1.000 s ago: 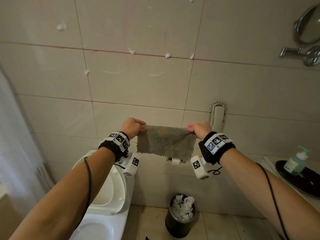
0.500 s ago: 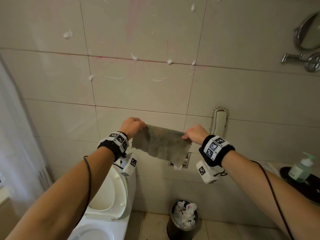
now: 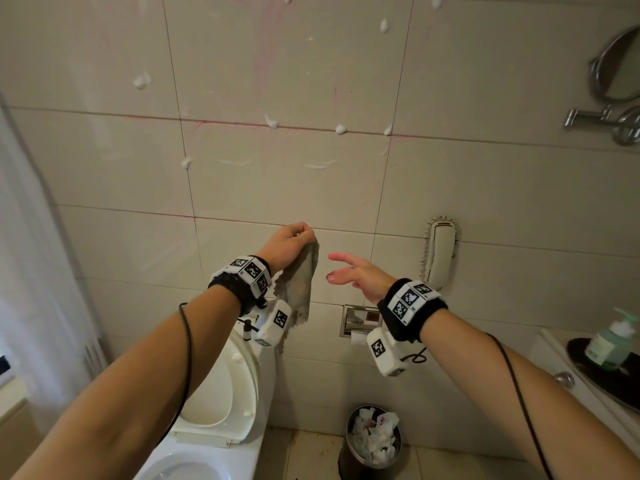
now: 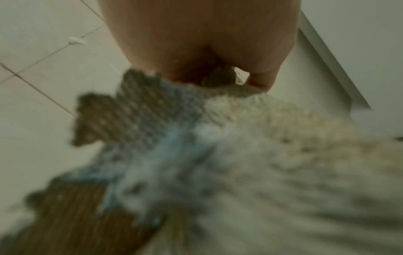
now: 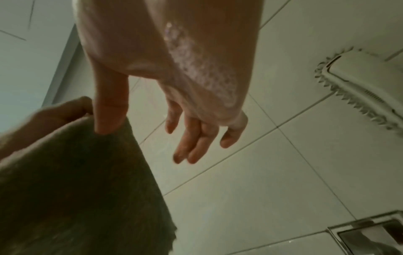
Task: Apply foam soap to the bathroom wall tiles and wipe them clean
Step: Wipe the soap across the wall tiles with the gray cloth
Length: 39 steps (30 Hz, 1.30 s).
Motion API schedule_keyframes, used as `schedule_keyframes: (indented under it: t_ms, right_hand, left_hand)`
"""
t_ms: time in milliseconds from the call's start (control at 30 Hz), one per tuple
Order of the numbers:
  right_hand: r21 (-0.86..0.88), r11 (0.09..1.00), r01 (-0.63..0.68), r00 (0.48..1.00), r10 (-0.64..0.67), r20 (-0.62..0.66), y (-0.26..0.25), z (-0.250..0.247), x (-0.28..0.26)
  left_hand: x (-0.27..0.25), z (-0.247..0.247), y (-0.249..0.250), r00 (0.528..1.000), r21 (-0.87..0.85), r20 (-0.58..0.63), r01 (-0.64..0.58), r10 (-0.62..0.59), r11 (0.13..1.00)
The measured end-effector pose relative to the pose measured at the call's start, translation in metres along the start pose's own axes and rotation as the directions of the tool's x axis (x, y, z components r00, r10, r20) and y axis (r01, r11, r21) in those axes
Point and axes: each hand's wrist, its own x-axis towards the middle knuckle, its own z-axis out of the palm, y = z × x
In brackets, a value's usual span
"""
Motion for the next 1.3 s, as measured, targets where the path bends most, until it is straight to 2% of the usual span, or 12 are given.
schedule_keyframes:
  t_ms: [267,367,500,633,800,967,1133,1300]
  right_hand:
    - [0.069,0.995,0.075,0.992,-0.082,0.098,0.003,0.022,0.006]
    - [0.098,0.994,0.042,0.996,-0.049,0.078,0.002,0.023,0.001]
    - [0.172,0.985,-0.025,0.994,0.005,0.112,0.003,0.026,-0.005]
    - [0.175,0.982,-0.068,0.99,0.045,0.132,0.006,0.024,-0.011]
    - [0.229,0.972,-0.058,0.991,0.028,0.134,0.0,0.015,-0.024]
    - [0.379,0.925,-0.034,0.998,0.01,0.065,-0.009,0.01,-0.022]
    - [0.444,0.896,0.026,0.981,0.062,-0.183,-0.027,-0.001,-0.014]
    - [0.5,0.863,0.07,0.973,0.051,-0.224,-0.039,-0.007,-0.016]
  left_hand:
    - [-0.013,-0.007,-0.004,0.997,-0.004,0.061,0.038,-0.037,0.999]
    - [-0.016,-0.009,-0.005,0.996,0.004,0.076,0.048,-0.048,0.999]
    - [-0.019,-0.012,-0.008,0.996,0.048,0.077,0.037,-0.041,0.998]
    - [-0.02,-0.013,-0.009,0.994,0.073,0.097,0.037,-0.044,0.997]
    - [-0.016,-0.014,-0.013,0.998,0.171,0.028,0.049,-0.055,0.984]
    - [-0.006,-0.014,-0.027,0.992,0.397,-0.027,0.127,-0.127,0.909]
    - [-0.003,-0.013,-0.037,0.987,0.284,-0.033,0.158,-0.155,0.946]
    - [-0.011,-0.007,-0.032,0.996,0.196,0.065,0.048,-0.062,0.979]
